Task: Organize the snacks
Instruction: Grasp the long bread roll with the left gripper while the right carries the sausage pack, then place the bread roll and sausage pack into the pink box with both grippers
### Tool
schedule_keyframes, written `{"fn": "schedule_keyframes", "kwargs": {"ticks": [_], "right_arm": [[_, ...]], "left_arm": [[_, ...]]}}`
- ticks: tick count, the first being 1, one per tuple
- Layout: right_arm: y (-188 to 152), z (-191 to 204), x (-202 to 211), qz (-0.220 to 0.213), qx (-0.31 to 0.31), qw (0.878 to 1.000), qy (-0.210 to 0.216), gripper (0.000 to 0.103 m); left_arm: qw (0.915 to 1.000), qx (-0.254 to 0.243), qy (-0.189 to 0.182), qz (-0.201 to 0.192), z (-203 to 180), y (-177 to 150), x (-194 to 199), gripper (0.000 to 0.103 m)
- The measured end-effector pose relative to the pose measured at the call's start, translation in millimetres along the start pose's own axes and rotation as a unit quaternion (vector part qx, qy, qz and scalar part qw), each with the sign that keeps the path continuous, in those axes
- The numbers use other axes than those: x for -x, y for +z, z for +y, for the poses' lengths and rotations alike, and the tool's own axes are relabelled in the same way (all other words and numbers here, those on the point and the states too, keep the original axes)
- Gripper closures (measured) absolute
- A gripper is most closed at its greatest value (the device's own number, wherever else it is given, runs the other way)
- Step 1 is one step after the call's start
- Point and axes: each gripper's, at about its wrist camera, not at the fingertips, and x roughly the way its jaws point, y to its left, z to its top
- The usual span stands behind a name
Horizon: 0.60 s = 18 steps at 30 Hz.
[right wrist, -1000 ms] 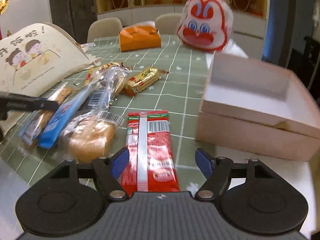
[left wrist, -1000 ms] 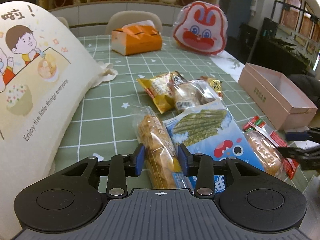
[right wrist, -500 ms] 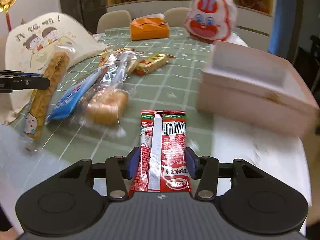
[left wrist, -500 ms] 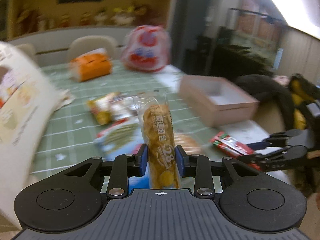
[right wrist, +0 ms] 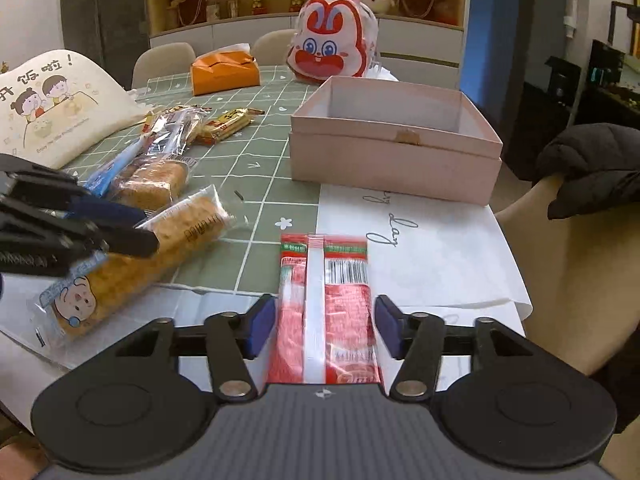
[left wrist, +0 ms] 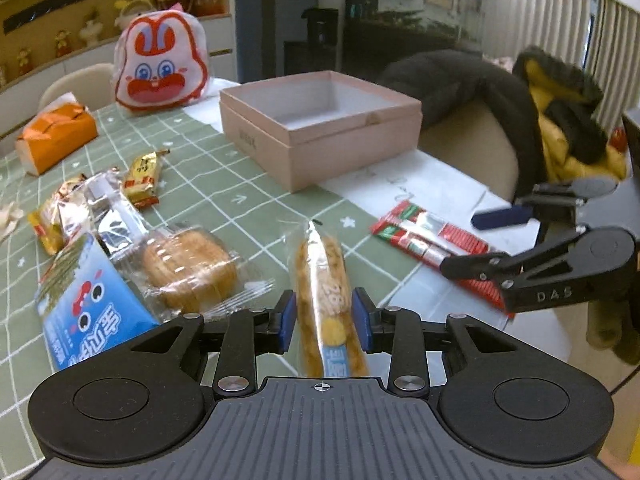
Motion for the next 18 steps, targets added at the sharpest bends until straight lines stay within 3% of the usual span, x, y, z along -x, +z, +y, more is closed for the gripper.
{"fn": "schedule_keyframes", "kwargs": {"ticks": [2, 6, 9, 10, 12, 13, 18], "right_arm": [[-0.6, -2.0, -0.7, -0.012, -0.004, 1.000, 0.000, 0.029], [5.5, -8.8, -17.8, -0.001, -0.027, 1.000, 0.015, 0.029], [6.9, -9.0, -25.9, -0.004, -0.031, 1.000, 0.001, 0.027], [5.5, -7.1, -25.1, -0.003, -0.026, 1.000, 0.000, 0.028], [1.1, -0.8, -19.4, -0.006, -0.004, 1.000, 0.003, 0.038], [-0.6, 1.6, -15.9, -0.007, 0.005, 1.000, 0.009, 0.048], [0.5, 3.6, -1.0, 0.001, 0.010, 1.000, 0.021, 0.055]], "left_arm": [[0.9999, -0.008, 0.004, 0.009, -2.5, -2.0, 3.2, 0.067], [0.9993, -0.013, -0.003, 0.034, 0.4, -1.3, 0.2, 0.065], [0.9972, -0.019, 0.003, 0.072, -2.6, -4.9, -13.7, 0.059], [0.9976, -0.016, 0.001, 0.068, -1.7, -5.9, -14.4, 0.059], [0.9977, -0.003, -0.005, 0.067, 2.9, -4.1, -14.0, 0.065], [0.9978, 0.007, -0.011, 0.065, 5.5, -3.0, -13.3, 0.066], [0.9975, 0.013, -0.018, 0.067, 4.1, 1.7, -12.0, 0.067]]}}
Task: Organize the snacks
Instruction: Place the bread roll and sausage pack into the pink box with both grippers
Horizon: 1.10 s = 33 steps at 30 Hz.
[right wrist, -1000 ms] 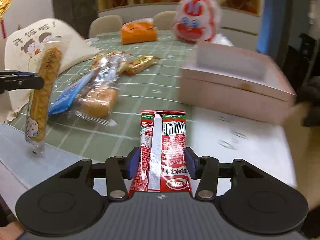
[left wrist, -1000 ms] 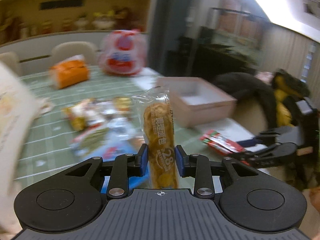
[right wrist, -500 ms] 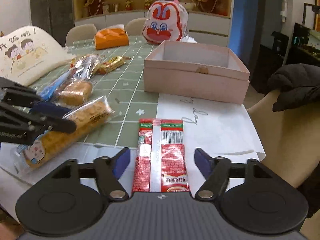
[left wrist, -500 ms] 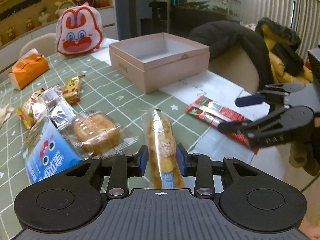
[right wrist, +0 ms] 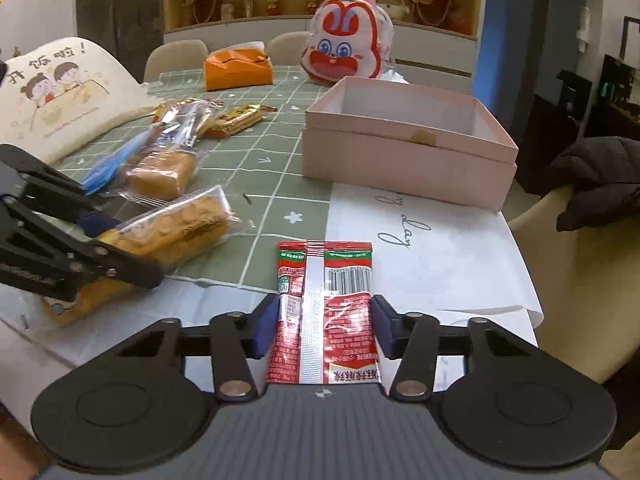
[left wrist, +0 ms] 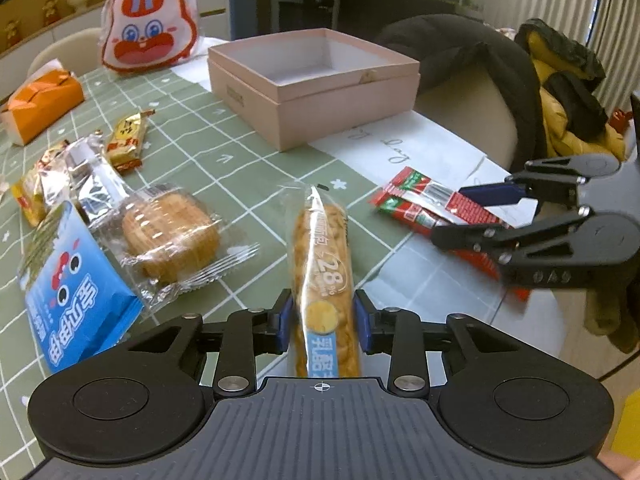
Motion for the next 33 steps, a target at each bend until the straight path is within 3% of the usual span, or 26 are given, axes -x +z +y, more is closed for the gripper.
{"fn": "schedule_keyframes", "kwargs": {"ticks": [4, 7, 13, 18, 23, 25, 26, 28, 31, 33], "right_arm": [[14.5, -15.1, 15.4, -0.017, -0.042, 0.999, 0.012, 0.056], [28.7, -26.8, 34.7, -0.048, -0.065, 0.997, 0.012, 0.056], [82.6, -48.0, 86.7, -0.140, -0.077, 0.987, 0.001, 0.056], [143.7, -66.0, 97.8, -0.196, -0.071, 0.977, -0.042, 0.056], [196.2, -86.4, 64.3, -0.193, -0.068, 0.976, -0.077, 0.056], [214.3, -98.8, 40.0, -0.181, -0.081, 0.977, -0.077, 0.055], [222.3, -106.5, 23.6, -0.174, -0.089, 0.978, -0.074, 0.046], [232.6, -123.1, -11.9, -0.140, -0.103, 0.983, -0.062, 0.027], [221.4, -149.8, -54.9, -0.105, -0.138, 0.983, -0.062, 0.027], [204.7, -164.2, -74.7, -0.085, -0.148, 0.983, -0.063, 0.027]], "left_arm": [[0.9996, 0.006, -0.023, -0.017, -3.4, 7.1, 9.4, 0.068], [0.9958, 0.025, -0.058, -0.066, -0.1, 22.3, 30.9, 0.068], [0.9781, 0.026, -0.074, -0.193, 5.8, 87.5, 75.8, 0.069], [0.9690, 0.033, -0.090, -0.228, 12.1, 156.7, 63.7, 0.069], [0.9688, 0.072, -0.120, -0.205, 34.2, 218.6, 19.1, 0.069], [0.9752, 0.088, -0.126, -0.160, 49.4, 237.6, -23.5, 0.065], [0.9797, 0.102, -0.124, -0.121, 59.5, 243.2, -54.8, 0.065], [0.9818, 0.142, -0.100, -0.078, 78.8, 237.5, -99.7, 0.066], [0.9770, 0.163, -0.105, -0.089, 95.4, 220.7, -114.9, 0.066], [0.9821, 0.137, -0.081, -0.100, 94.9, 216.0, -110.2, 0.066]]}}
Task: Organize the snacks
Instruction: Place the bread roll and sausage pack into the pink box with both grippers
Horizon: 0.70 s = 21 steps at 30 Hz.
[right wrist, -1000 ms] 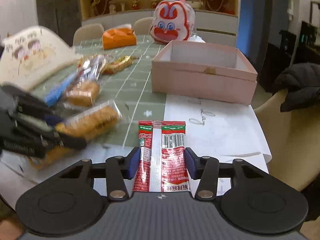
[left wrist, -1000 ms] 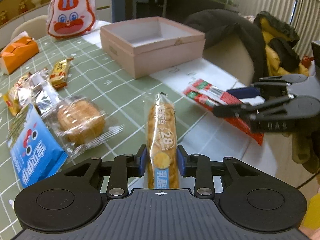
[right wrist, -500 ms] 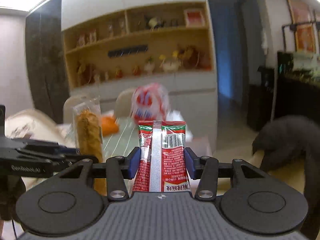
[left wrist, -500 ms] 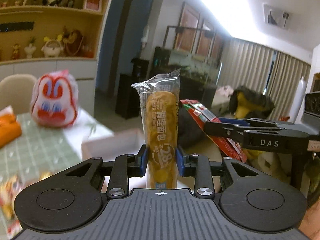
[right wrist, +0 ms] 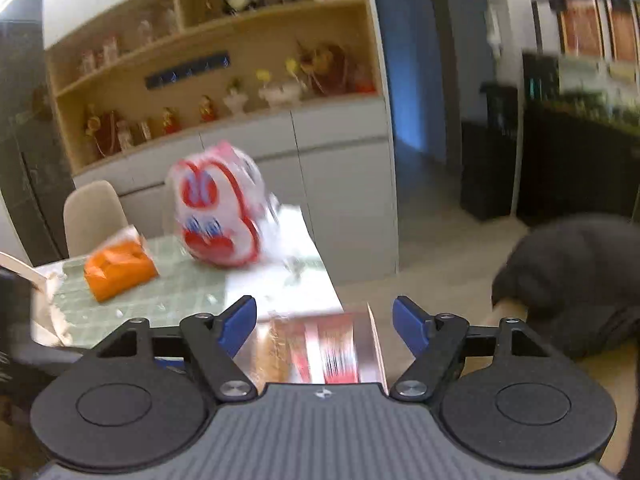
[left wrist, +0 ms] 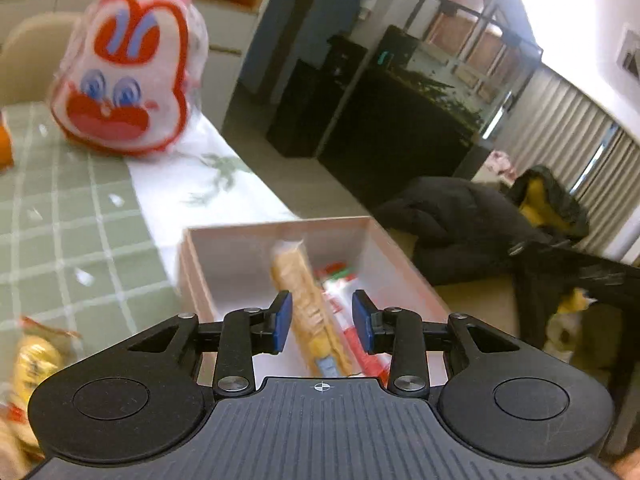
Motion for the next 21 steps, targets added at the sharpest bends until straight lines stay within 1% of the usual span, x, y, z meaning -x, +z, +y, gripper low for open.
{"fn": "schedule_keyframes", "kwargs": {"ticks": [2, 3, 5, 7, 8, 9, 11, 12, 15, 19, 21], "right_arm": [[-15.8, -9.3, -18.4, 0.026, -0.002, 0.999, -0.022, 0.027], [-24.7, -11.9, -26.4, 0.039, -0.002, 0.999, -0.028, 0.027], [-38.7, -10.7, -41.1, 0.060, 0.002, 0.998, -0.035, 0.028], [-49.3, -3.0, -51.3, 0.079, 0.014, 0.996, -0.026, 0.029], [-54.7, 3.3, -55.5, 0.090, 0.022, 0.996, -0.015, 0.034], [-61.5, 11.8, -55.5, 0.090, 0.035, 0.995, -0.023, 0.033], [-69.2, 38.3, -57.4, 0.082, 0.088, 0.992, -0.049, 0.033], [-74.1, 52.0, -59.6, 0.082, 0.116, 0.989, -0.050, 0.033], [-83.2, 81.1, -57.2, 0.081, 0.150, 0.985, -0.018, 0.034], [-93.1, 114.8, -50.0, 0.082, 0.164, 0.983, 0.024, 0.035], [-98.4, 126.7, -46.5, 0.088, 0.179, 0.979, 0.035, 0.038]], "left_arm": [[0.9989, -0.039, 0.026, -0.003, -6.3, -5.8, 5.7, 0.065], [0.9986, -0.045, 0.027, -0.004, -8.1, -8.5, 9.8, 0.065], [0.9995, -0.030, 0.005, -0.012, -9.4, -12.7, 22.6, 0.065], [0.9996, -0.003, -0.017, -0.022, -3.0, -19.3, 47.2, 0.066], [0.9994, 0.005, -0.016, -0.031, 1.1, -23.9, 61.6, 0.066], [0.9992, 0.008, -0.011, -0.039, 9.6, -25.7, 70.9, 0.066], [0.9983, 0.014, 0.003, -0.056, 22.1, -32.8, 97.1, 0.066], [0.9978, 0.020, 0.010, -0.063, 27.3, -36.0, 107.8, 0.066], [0.9957, 0.044, 0.031, -0.076, 48.0, -52.7, 139.6, 0.066], [0.9922, 0.081, 0.063, -0.071, 79.7, -80.5, 167.3, 0.066], [0.9900, 0.100, 0.075, -0.066, 92.4, -95.0, 178.0, 0.066]]}}
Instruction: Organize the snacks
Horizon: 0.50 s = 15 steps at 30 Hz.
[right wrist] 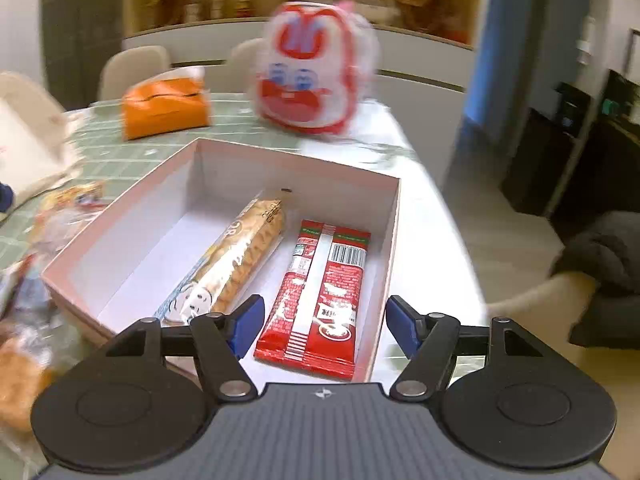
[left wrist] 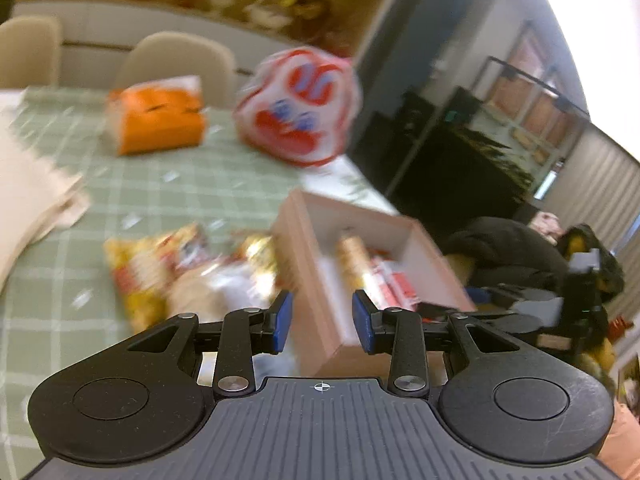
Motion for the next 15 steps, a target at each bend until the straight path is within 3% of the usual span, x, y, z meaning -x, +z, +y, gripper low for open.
{"fn": "schedule_keyframes", "kwargs": {"ticks": [5, 8, 12, 15], "right_arm": [[-2.6, -5.0, 10.3, 0.001, -0.031, 0.999, -0.010, 0.040], [-5.0, -13.4, 33.8, -0.033, -0.072, 0.997, -0.018, 0.040], [-17.2, -1.8, 68.7, -0.072, -0.094, 0.993, 0.011, 0.033], [-27.0, 22.9, 80.0, -0.072, -0.082, 0.993, 0.048, 0.030]], "left_arm": [[0.9993, 0.024, 0.030, 0.001, 27.5, -20.5, 15.2, 0.066], [0.9989, 0.011, 0.047, -0.002, 31.4, -31.6, 26.6, 0.066], [0.9985, 0.002, 0.053, -0.009, 31.0, -48.2, 34.1, 0.066], [0.9981, -0.018, 0.058, -0.006, 21.8, -59.7, 34.3, 0.066]]}}
